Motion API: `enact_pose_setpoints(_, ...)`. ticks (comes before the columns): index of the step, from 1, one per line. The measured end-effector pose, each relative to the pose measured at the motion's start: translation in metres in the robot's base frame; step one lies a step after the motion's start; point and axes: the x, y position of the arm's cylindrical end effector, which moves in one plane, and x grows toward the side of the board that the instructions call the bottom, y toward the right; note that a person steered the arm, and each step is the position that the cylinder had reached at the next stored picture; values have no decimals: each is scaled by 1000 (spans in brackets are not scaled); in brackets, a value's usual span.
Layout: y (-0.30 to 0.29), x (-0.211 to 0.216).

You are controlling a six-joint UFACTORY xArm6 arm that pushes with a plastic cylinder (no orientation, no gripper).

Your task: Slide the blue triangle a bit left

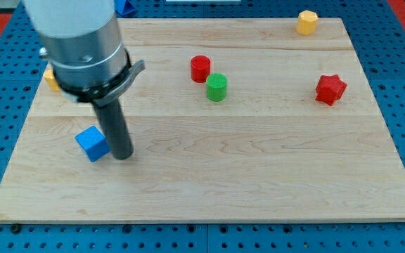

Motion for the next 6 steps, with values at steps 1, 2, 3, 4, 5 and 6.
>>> enact_pose_setpoints(1,-35,-8)
enact_pose_setpoints(2,-29,-12)
enact_pose_setpoints(3,0,-23)
enact_pose_setpoints(4,-2,-33)
enact_pose_setpoints(5,-42,-29)
enact_pose_setpoints(6,-53,-29)
